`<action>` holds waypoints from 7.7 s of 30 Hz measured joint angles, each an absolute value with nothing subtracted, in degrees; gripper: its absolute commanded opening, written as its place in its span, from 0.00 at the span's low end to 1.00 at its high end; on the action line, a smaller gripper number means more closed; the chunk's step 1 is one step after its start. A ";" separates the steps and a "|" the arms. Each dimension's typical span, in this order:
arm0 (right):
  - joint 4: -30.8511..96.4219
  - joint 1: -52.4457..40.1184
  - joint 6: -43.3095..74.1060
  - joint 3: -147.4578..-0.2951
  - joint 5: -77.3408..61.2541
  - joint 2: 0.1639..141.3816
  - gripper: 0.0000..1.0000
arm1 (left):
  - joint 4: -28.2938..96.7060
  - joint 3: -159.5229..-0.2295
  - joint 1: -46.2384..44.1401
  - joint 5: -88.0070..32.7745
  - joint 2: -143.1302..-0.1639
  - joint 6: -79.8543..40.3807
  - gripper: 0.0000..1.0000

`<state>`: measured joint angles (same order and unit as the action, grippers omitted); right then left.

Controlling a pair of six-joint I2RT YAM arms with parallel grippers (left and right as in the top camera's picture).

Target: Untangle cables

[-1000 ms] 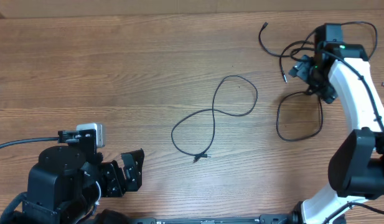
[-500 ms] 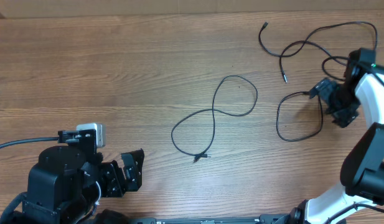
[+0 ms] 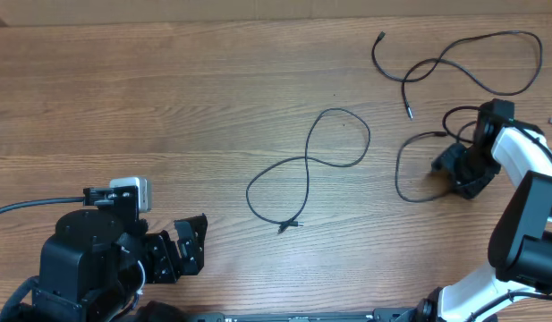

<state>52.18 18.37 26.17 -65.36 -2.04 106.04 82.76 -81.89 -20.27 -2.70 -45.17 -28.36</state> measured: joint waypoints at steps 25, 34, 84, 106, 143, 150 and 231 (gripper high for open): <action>59.09 18.33 30.02 -75.99 -16.97 106.15 0.04 | 82.76 -81.89 -20.27 -2.70 -45.17 -28.36 1.00; 53.04 15.59 30.44 -76.01 -21.26 106.15 0.20 | 82.76 -81.89 -20.27 -2.70 -45.17 -28.36 1.00; 61.36 36.16 24.25 -111.20 2.87 122.87 0.94 | 82.76 -81.89 -20.27 -2.70 -45.17 -28.36 1.00; 59.20 41.91 25.41 -111.18 4.91 134.76 0.70 | 82.76 -81.89 -20.27 -2.70 -45.17 -28.36 1.00; 57.69 41.82 26.24 -109.14 7.11 135.39 0.25 | 82.76 -81.89 -20.27 -2.70 -45.17 -28.36 1.00; 58.02 41.98 26.35 -109.25 5.74 135.39 0.04 | 82.76 -81.89 -20.27 -2.70 -45.17 -28.36 1.00; 60.27 45.98 23.29 -113.25 -5.28 136.77 0.04 | 82.76 -81.89 -20.27 -2.70 -45.17 -28.36 1.00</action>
<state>60.27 45.98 23.29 -113.25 -5.28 136.77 82.76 -81.89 -20.27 -2.70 -45.17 -28.36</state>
